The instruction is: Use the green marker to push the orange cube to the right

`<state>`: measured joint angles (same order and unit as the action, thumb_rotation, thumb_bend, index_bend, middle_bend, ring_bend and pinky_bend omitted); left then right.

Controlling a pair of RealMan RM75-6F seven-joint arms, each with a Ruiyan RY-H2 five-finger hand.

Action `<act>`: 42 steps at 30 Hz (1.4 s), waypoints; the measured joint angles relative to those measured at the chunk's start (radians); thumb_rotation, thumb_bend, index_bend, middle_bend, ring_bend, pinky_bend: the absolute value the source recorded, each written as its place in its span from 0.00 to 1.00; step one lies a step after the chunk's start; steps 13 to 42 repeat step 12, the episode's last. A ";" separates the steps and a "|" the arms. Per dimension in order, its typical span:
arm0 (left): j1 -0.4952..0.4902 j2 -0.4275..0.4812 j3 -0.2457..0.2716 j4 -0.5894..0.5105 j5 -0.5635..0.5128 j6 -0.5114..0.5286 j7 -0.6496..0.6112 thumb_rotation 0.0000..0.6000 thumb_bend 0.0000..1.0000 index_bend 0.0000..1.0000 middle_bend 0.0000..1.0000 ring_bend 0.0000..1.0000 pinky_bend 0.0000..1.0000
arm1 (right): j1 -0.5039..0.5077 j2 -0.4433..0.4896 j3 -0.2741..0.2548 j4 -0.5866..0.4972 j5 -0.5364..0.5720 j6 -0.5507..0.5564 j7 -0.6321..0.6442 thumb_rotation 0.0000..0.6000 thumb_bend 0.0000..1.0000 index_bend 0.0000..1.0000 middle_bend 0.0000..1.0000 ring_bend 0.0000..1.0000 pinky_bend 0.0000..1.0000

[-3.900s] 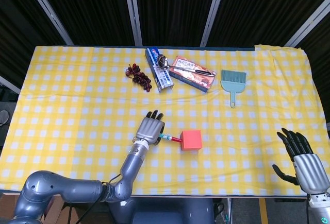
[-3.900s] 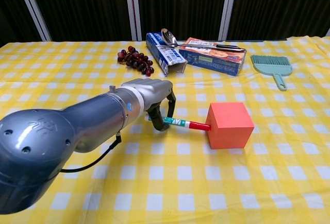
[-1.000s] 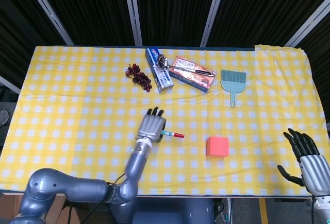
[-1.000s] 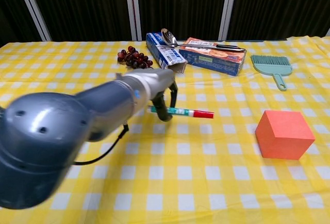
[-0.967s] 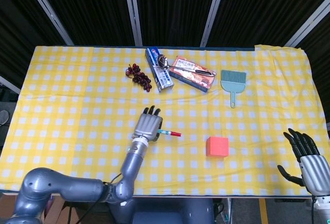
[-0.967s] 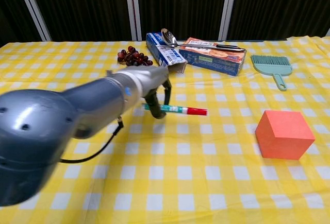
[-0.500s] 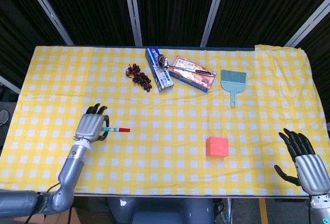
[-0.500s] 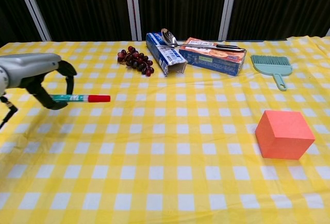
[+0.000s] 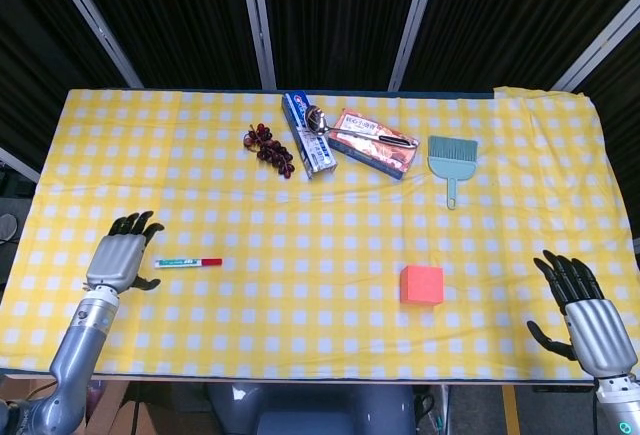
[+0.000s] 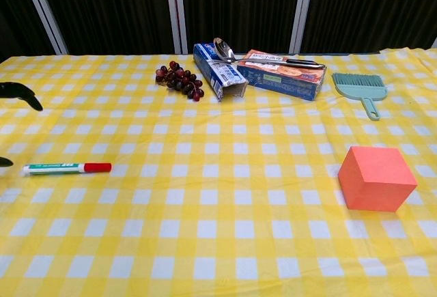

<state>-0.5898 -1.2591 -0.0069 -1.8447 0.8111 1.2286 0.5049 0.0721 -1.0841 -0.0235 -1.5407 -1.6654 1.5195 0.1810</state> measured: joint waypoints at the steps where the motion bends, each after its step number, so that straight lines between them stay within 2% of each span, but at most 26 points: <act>1: 0.008 0.007 0.001 0.000 0.008 0.001 -0.016 1.00 0.15 0.07 0.00 0.00 0.02 | 0.000 0.000 0.000 0.000 0.000 0.000 -0.001 1.00 0.34 0.00 0.00 0.00 0.05; 7: 0.079 0.040 0.018 -0.008 0.127 0.053 -0.119 1.00 0.15 0.02 0.00 0.00 0.01 | 0.001 -0.002 -0.001 -0.001 0.001 -0.005 -0.016 1.00 0.34 0.00 0.00 0.00 0.05; 12: 0.163 0.066 0.067 -0.009 0.283 0.133 -0.203 1.00 0.14 0.00 0.00 0.00 0.00 | 0.002 -0.004 -0.001 0.000 -0.001 -0.006 -0.035 1.00 0.34 0.00 0.00 0.00 0.05; 42: 0.163 0.066 0.067 -0.009 0.283 0.133 -0.203 1.00 0.14 0.00 0.00 0.00 0.00 | 0.002 -0.004 -0.001 0.000 -0.001 -0.006 -0.035 1.00 0.34 0.00 0.00 0.00 0.05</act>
